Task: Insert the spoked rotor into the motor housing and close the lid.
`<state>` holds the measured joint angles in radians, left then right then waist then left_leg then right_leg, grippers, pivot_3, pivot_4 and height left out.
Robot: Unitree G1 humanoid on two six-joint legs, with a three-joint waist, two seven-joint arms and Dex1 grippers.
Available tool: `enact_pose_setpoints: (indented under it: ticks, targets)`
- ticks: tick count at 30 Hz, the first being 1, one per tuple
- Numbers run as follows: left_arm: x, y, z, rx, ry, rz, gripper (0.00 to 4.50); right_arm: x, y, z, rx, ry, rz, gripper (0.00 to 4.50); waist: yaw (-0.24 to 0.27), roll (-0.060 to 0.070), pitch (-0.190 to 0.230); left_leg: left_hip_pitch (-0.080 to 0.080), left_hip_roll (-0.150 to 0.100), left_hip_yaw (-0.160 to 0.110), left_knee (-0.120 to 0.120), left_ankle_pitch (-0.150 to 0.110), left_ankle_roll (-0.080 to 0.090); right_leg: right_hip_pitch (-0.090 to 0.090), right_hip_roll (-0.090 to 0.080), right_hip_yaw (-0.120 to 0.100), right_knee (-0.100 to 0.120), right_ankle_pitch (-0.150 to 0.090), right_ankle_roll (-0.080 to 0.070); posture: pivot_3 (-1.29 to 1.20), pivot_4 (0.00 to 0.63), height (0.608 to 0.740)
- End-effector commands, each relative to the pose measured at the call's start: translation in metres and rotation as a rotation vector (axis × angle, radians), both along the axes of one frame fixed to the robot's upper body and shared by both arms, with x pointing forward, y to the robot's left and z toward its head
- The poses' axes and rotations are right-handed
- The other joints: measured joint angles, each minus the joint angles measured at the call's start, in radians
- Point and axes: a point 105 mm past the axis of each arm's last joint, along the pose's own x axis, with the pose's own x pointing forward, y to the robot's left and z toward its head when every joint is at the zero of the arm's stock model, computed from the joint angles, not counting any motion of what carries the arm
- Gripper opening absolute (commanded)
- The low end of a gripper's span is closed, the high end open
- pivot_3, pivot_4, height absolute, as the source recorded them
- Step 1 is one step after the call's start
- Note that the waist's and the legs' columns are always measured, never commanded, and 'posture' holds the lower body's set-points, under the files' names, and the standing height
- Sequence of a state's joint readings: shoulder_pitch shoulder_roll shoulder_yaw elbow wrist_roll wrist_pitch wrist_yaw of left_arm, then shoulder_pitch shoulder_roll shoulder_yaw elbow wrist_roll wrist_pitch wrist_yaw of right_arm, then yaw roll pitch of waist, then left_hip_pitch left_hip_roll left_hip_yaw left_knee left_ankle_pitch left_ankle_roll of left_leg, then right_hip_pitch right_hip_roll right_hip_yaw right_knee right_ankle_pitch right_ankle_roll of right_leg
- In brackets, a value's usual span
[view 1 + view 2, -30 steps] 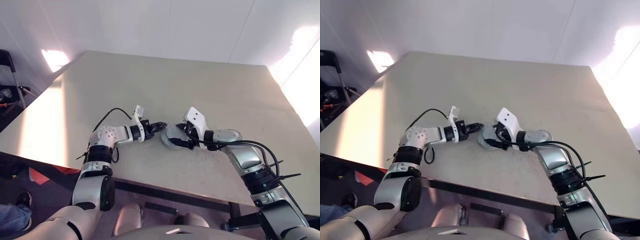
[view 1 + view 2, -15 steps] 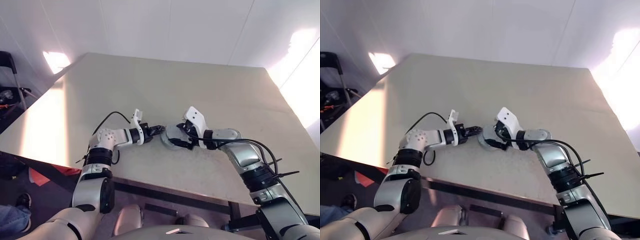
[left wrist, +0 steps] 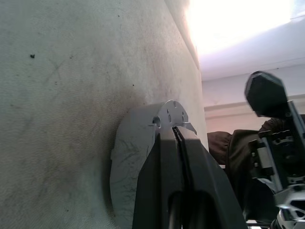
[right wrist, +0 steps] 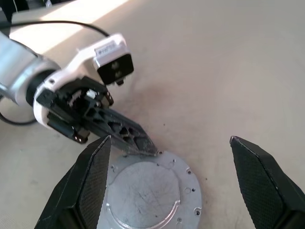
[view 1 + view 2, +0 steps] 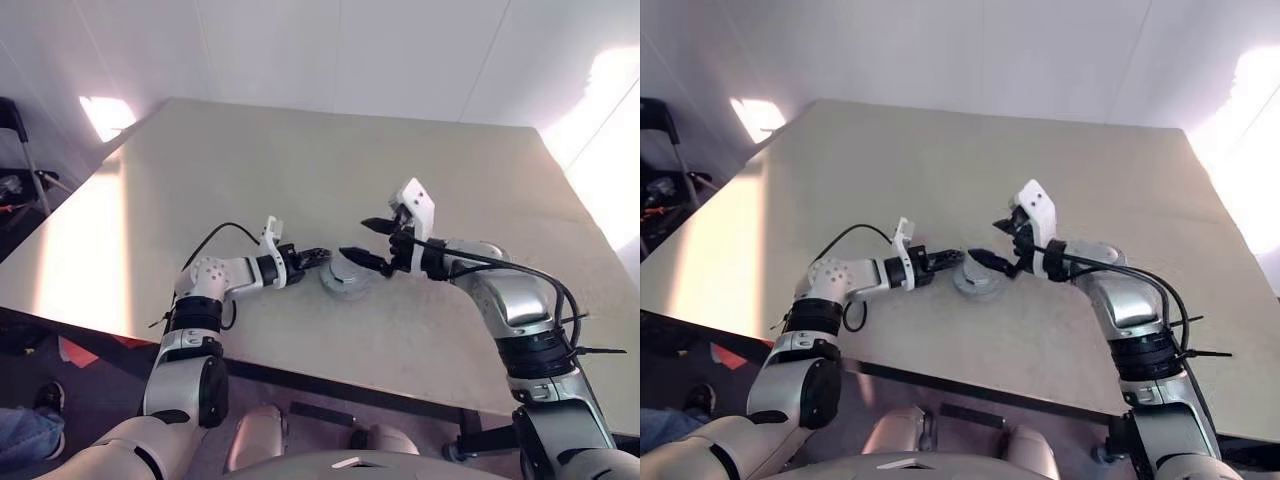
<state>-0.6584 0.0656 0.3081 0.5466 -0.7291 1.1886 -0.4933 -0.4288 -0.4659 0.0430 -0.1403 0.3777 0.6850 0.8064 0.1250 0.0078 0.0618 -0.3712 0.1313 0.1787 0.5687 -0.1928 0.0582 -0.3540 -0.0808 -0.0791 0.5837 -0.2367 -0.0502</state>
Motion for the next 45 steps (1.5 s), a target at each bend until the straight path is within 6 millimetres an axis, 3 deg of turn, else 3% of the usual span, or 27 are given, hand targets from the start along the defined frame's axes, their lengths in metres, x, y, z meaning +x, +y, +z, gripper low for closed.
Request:
enact_pose_setpoints:
  ticks: [1, 9, 14, 17, 23, 28, 33, 45]
  targets:
    - [-0.003, 0.000, -0.004, 0.020, 0.016, -0.015, 0.00, -0.001, -0.006, 0.022, 0.062, -0.010, -0.023, 4.46, -0.001, 0.000, 0.000, 0.000, 0.000, 0.000, 0.000, 0.000, 0.000, 0.000, 0.000, 0.000, 0.000, 0.000, 0.000, 0.00, 0.000, 0.740]
    - [-0.002, -0.001, -0.002, 0.024, 0.000, -0.031, 0.00, -0.009, -0.053, -0.004, 0.172, 0.313, -0.215, 4.46, 0.002, 0.000, 0.000, 0.001, 0.000, 0.000, 0.001, 0.000, -0.001, 0.001, 0.000, 0.000, 0.000, 0.000, 0.000, 0.00, 0.000, 0.740]
    - [0.001, 0.003, -0.004, 0.036, -0.006, -0.021, 0.00, -0.031, -0.066, -0.033, 0.225, 0.586, -0.293, 4.46, 0.003, 0.000, 0.000, 0.001, 0.000, 0.000, 0.001, 0.000, -0.001, 0.001, 0.000, 0.000, 0.000, 0.000, 0.000, 0.00, 0.000, 0.740]
    - [0.002, 0.004, -0.005, 0.040, -0.008, -0.015, 0.00, -0.041, -0.067, -0.046, 0.200, 0.652, -0.311, 4.46, 0.005, 0.000, 0.000, 0.002, 0.000, 0.000, 0.001, 0.001, -0.001, 0.002, 0.000, 0.000, 0.000, 0.000, 0.000, 0.00, 0.000, 0.740]
    - [0.005, 0.013, -0.008, 0.065, -0.010, 0.011, 0.00, -0.049, -0.052, -0.069, 0.235, 0.803, -0.333, 4.46, 0.000, 0.001, 0.000, 0.006, 0.000, 0.000, -0.001, 0.003, -0.005, 0.003, 0.000, 0.000, 0.001, 0.000, 0.001, 0.00, 0.000, 0.740]
    - [0.011, 0.020, -0.010, 0.084, -0.012, 0.049, 0.00, -0.043, -0.028, -0.063, 0.297, 0.832, -0.277, 4.46, -0.003, 0.001, -0.001, 0.009, 0.002, 0.000, -0.004, 0.005, -0.009, 0.003, 0.002, 0.000, 0.001, -0.004, 0.006, 0.00, 0.000, 0.740]
    - [0.015, 0.023, -0.008, 0.093, -0.017, 0.068, 0.00, -0.031, -0.003, -0.057, 0.337, 0.834, -0.241, 4.46, 0.001, 0.003, -0.001, 0.006, 0.002, 0.000, -0.007, 0.009, -0.015, 0.000, 0.002, 0.000, 0.002, 0.000, 0.000, 0.00, 0.000, 0.740]
    - [0.012, 0.024, -0.011, 0.100, -0.015, 0.079, 0.00, -0.004, 0.016, -0.045, 0.453, 0.812, -0.270, 4.46, -0.004, 0.003, -0.001, 0.006, 0.004, 0.000, -0.008, 0.012, -0.021, -0.002, 0.004, 0.000, 0.004, -0.002, 0.003, 0.00, 0.000, 0.740]
